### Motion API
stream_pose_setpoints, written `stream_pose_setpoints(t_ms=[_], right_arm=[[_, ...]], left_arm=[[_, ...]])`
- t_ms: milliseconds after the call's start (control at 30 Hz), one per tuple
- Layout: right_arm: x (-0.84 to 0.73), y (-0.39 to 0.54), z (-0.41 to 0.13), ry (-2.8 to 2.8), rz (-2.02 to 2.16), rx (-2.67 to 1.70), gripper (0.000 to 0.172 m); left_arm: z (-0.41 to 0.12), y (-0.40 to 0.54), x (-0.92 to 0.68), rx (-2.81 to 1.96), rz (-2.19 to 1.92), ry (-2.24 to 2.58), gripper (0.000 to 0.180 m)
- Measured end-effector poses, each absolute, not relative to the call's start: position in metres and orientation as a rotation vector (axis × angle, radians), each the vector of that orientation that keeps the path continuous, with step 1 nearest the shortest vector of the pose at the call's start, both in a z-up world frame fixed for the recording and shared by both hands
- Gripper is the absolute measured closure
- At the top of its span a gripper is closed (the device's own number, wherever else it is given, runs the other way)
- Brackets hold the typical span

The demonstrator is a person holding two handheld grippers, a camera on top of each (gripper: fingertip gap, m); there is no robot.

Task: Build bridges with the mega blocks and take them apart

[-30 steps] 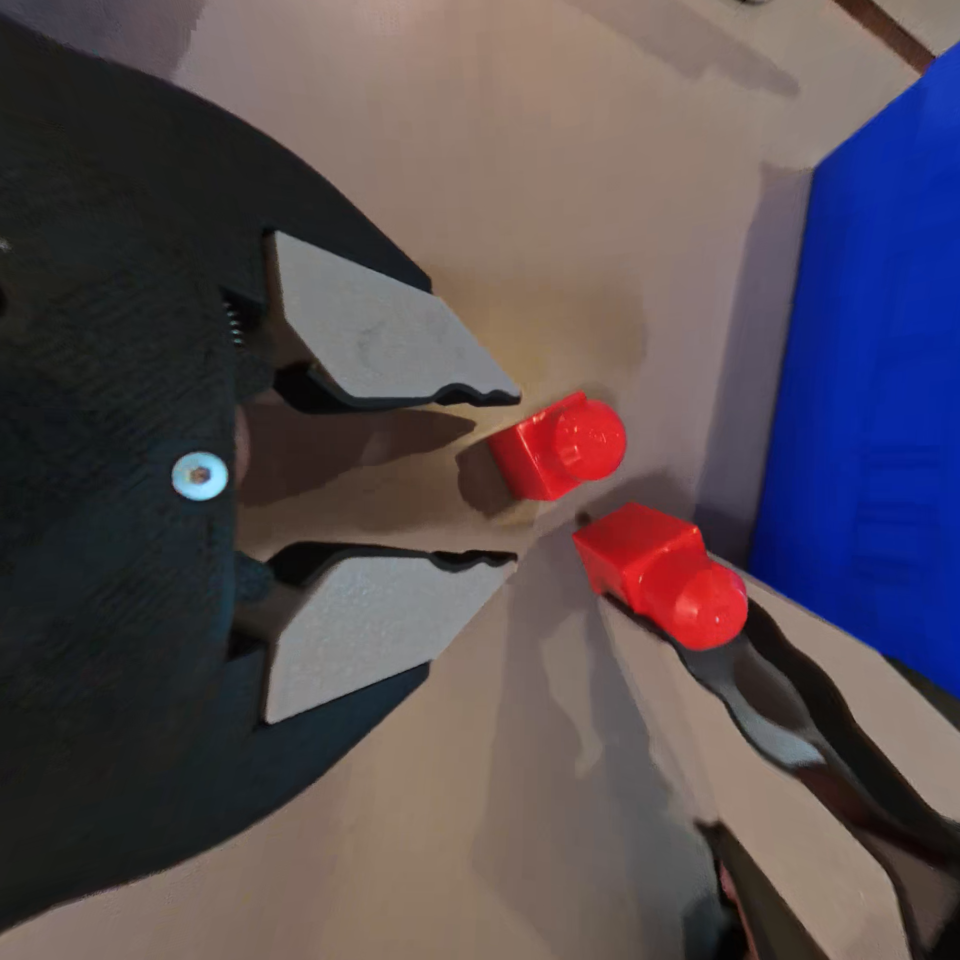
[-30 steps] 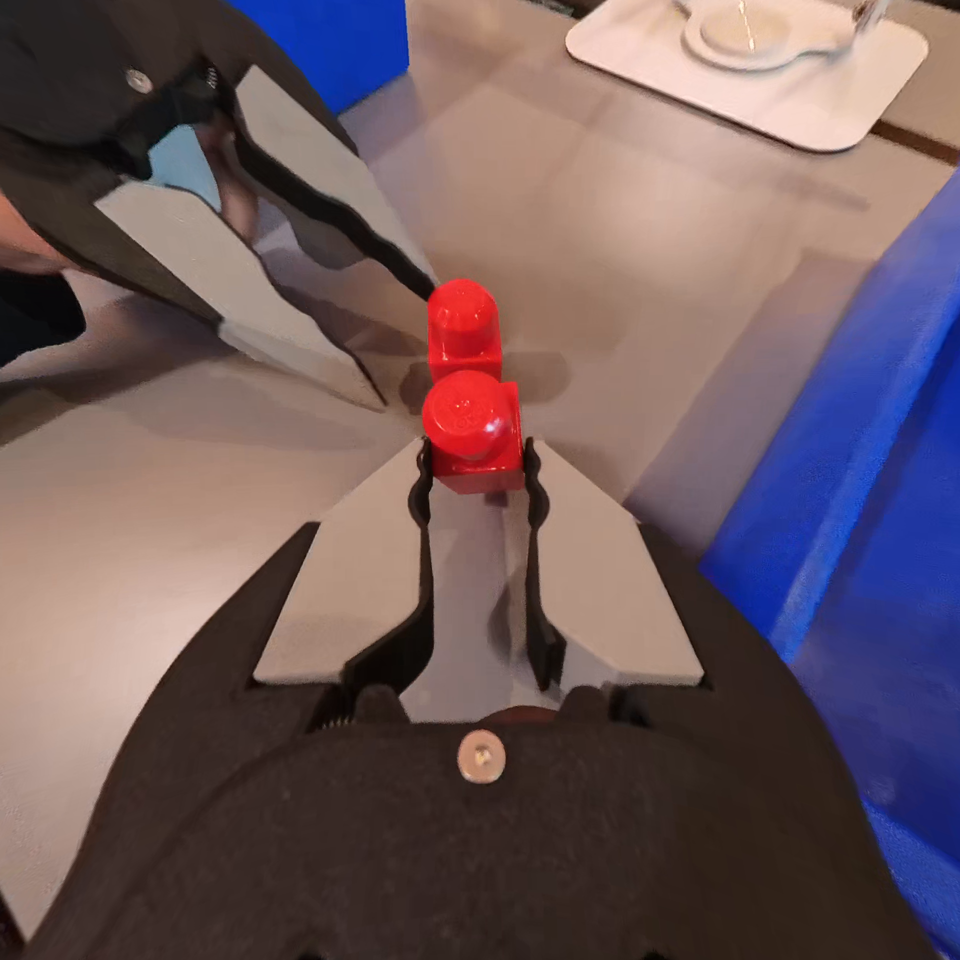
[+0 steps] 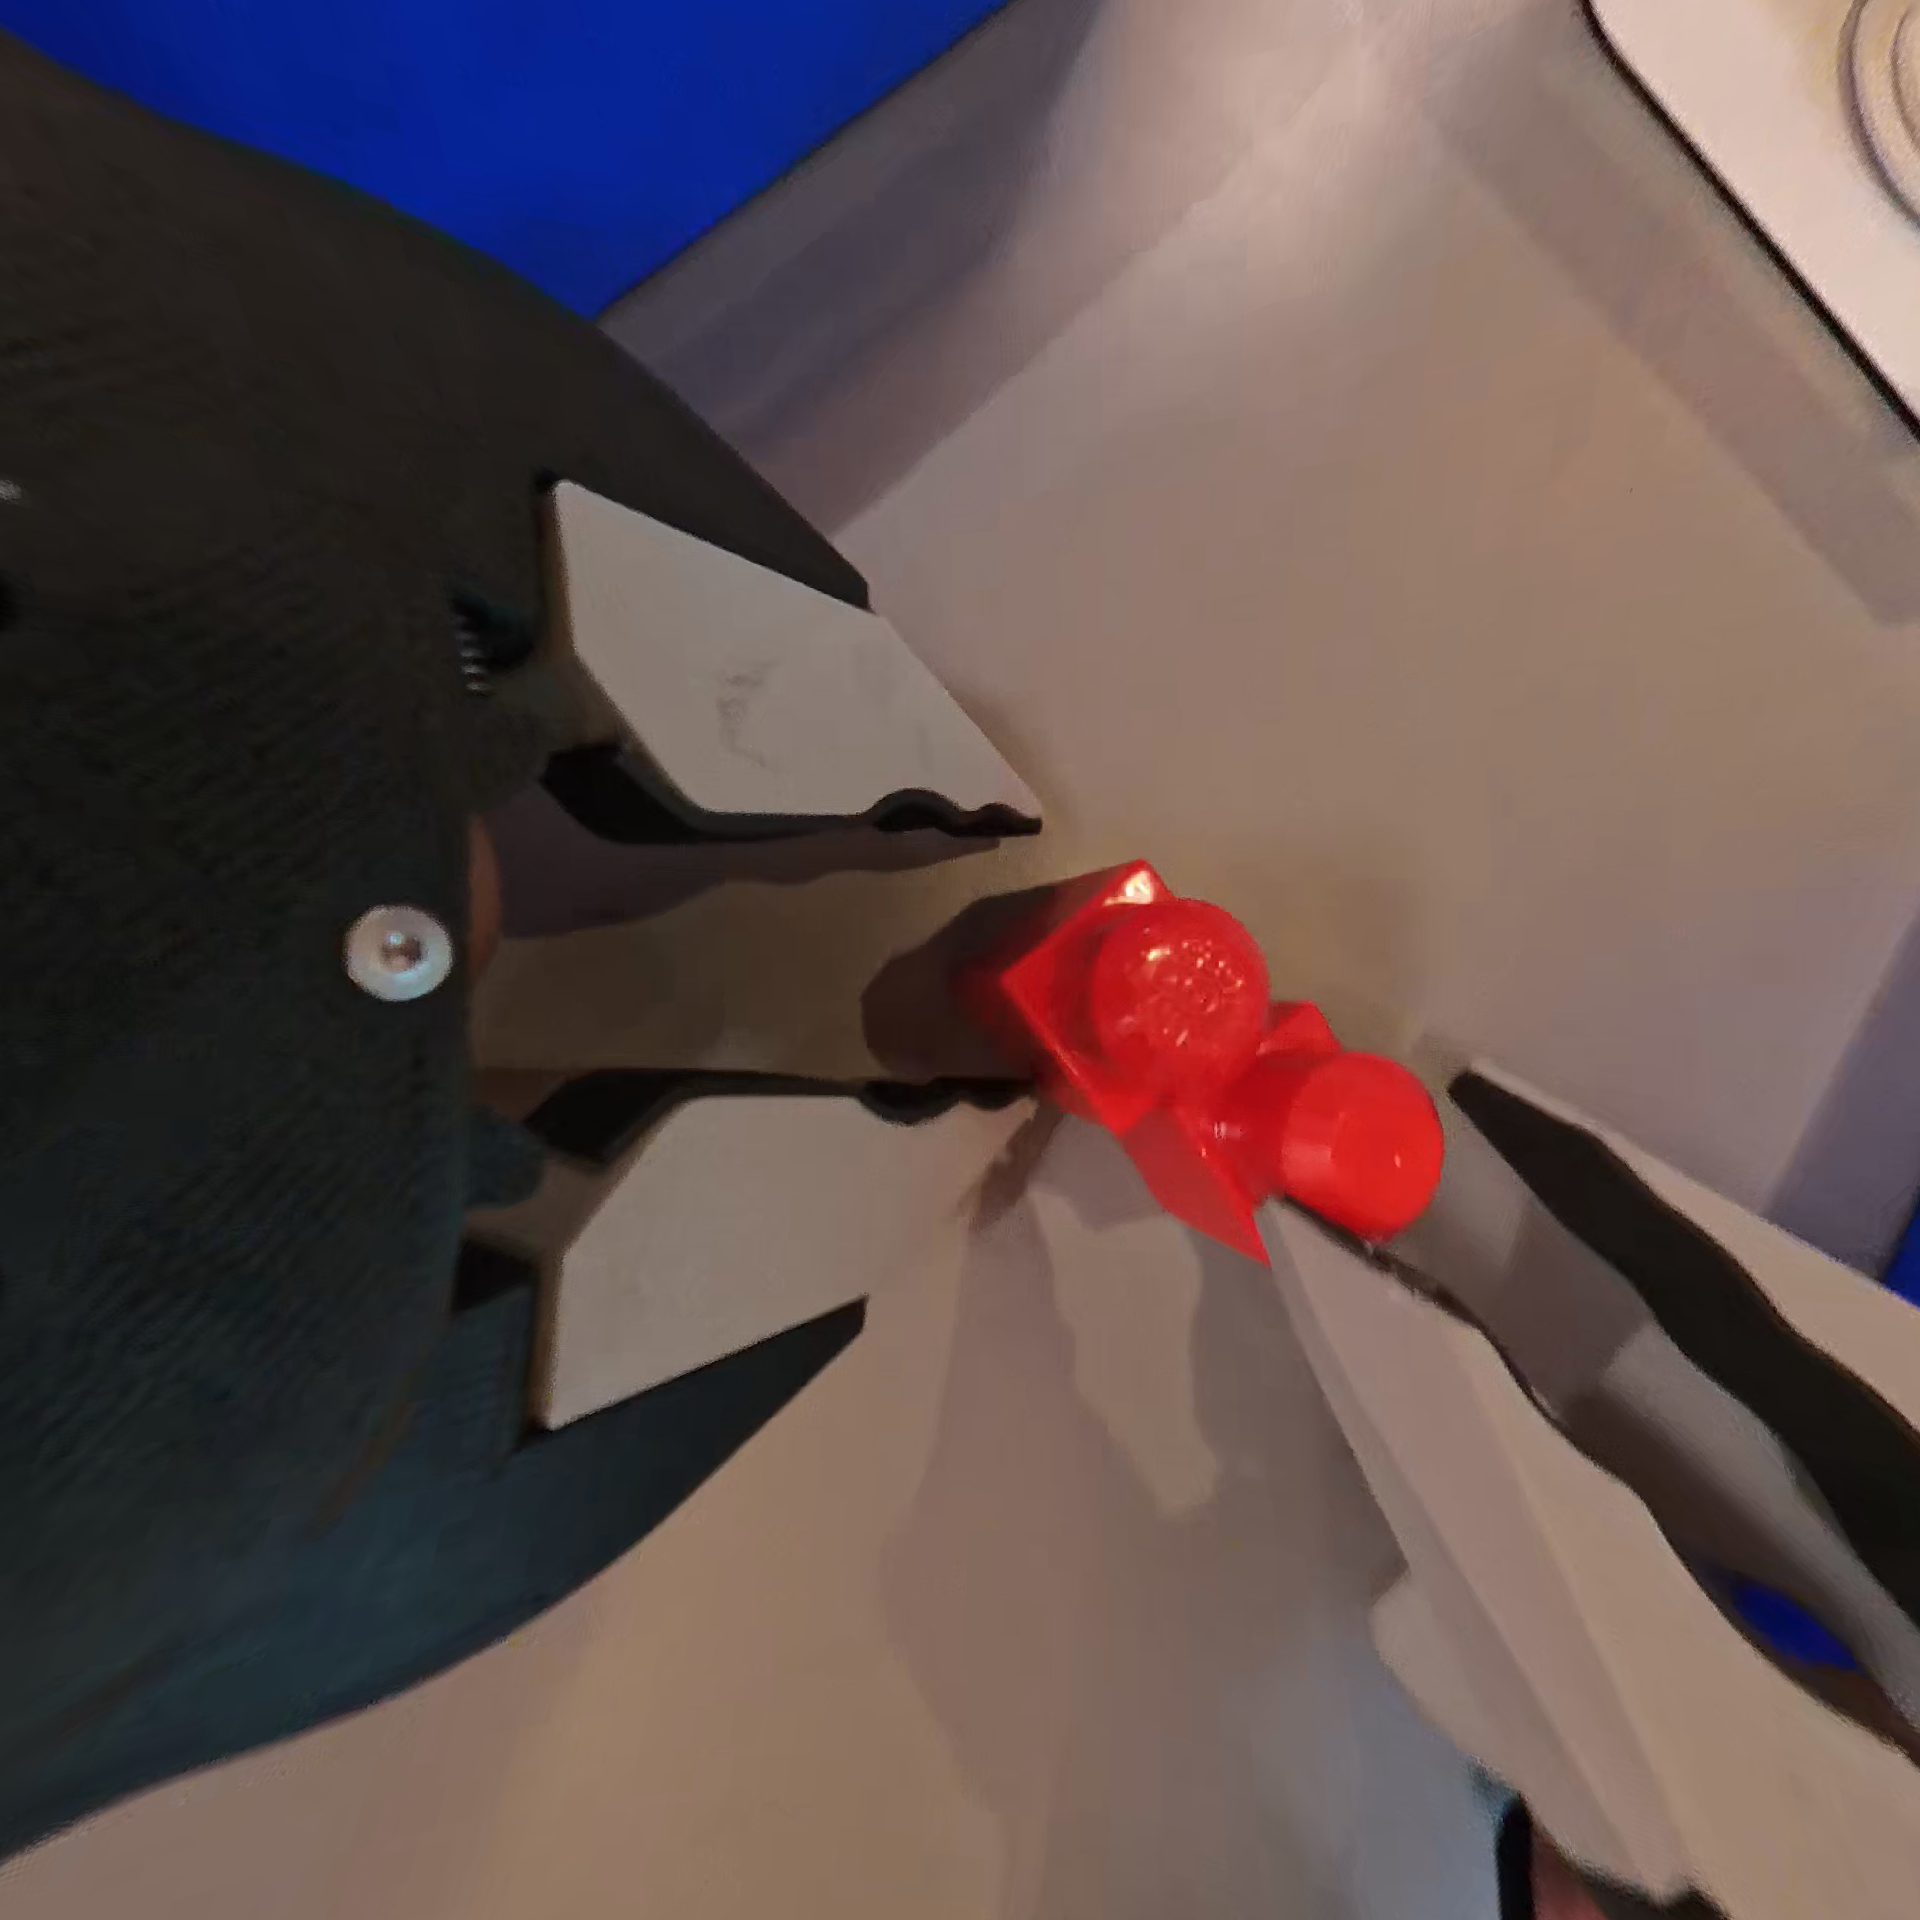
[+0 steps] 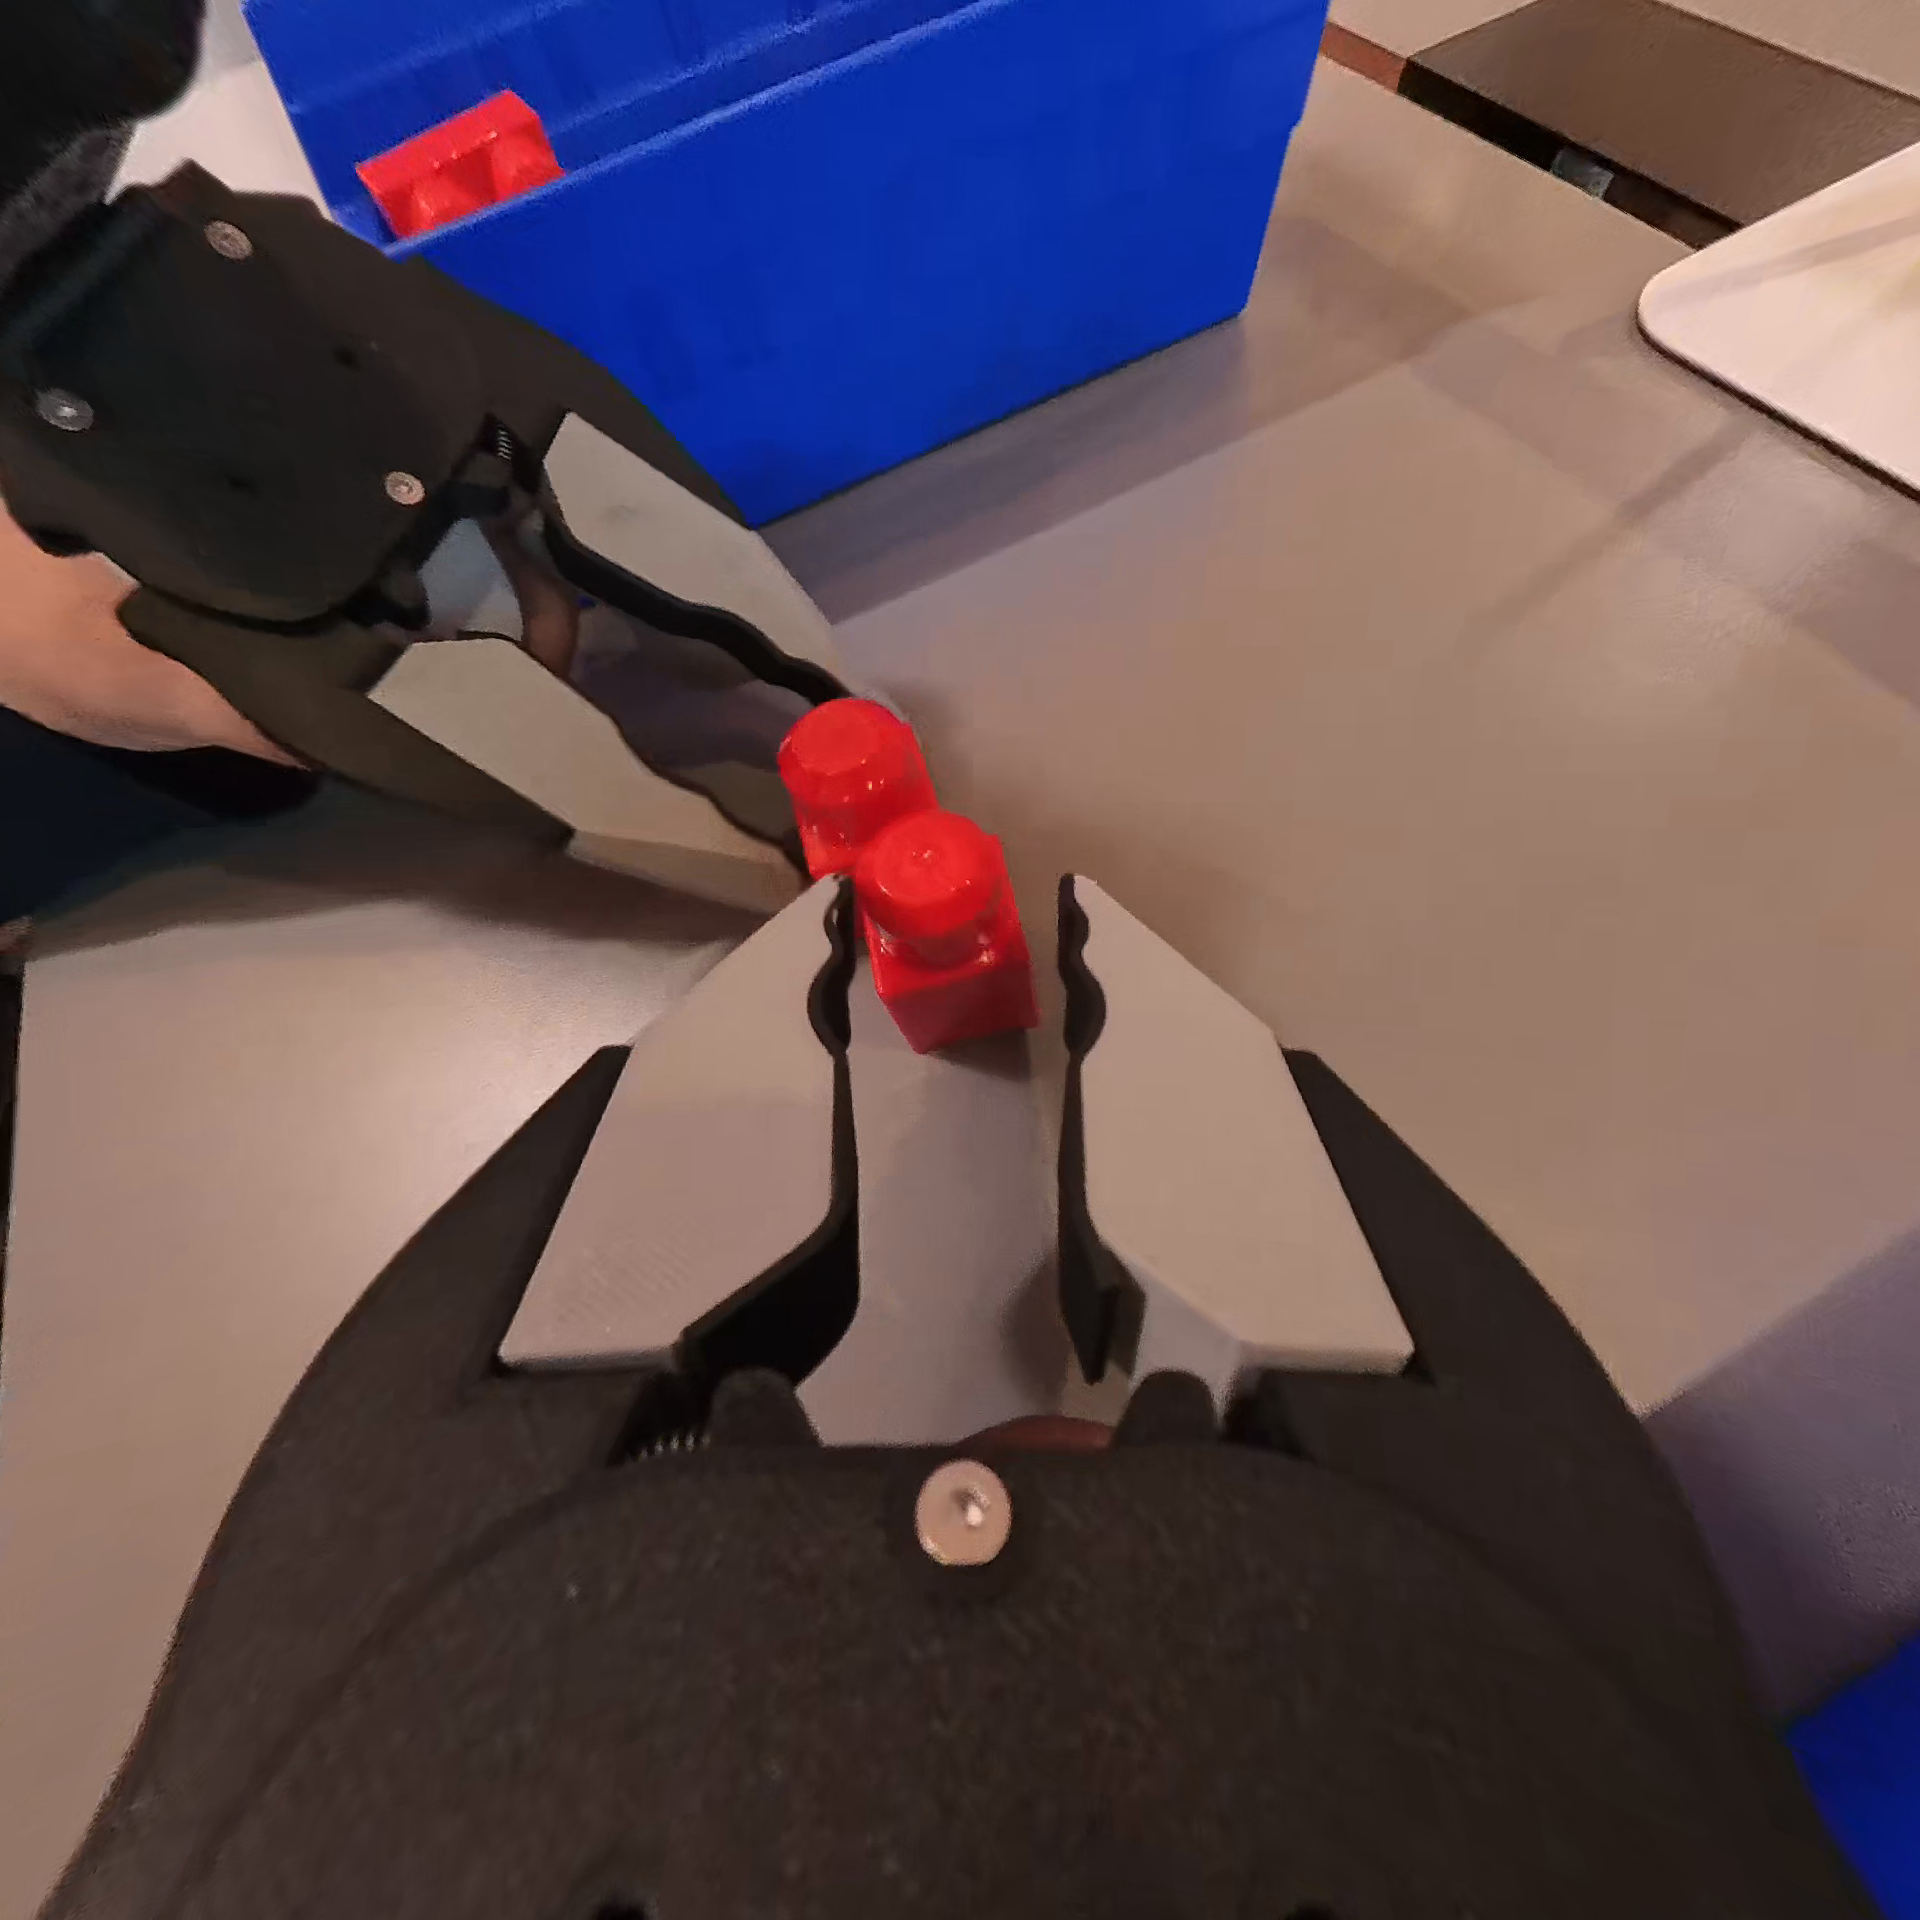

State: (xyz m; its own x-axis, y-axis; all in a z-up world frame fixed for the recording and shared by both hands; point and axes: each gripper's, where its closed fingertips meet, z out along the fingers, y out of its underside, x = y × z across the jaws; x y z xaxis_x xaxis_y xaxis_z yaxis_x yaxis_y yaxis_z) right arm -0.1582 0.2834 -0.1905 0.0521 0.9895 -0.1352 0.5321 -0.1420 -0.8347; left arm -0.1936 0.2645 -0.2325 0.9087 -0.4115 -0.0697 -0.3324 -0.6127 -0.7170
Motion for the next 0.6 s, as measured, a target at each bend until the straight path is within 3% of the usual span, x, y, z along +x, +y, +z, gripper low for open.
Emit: stream_pose_setpoints(t_ms=[233, 600], right_arm=[[-0.155, 0.286, -0.199, -1.551, 0.928, -1.747, 0.139], [-0.167, 0.279, -0.183, -1.54, 0.941, -1.587, 0.135]], left_arm=[[-0.236, 0.272, -0.191, -2.275, -0.132, 0.496, 0.14], [-0.225, 0.245, -0.174, -2.264, -0.273, 0.532, 0.125]])
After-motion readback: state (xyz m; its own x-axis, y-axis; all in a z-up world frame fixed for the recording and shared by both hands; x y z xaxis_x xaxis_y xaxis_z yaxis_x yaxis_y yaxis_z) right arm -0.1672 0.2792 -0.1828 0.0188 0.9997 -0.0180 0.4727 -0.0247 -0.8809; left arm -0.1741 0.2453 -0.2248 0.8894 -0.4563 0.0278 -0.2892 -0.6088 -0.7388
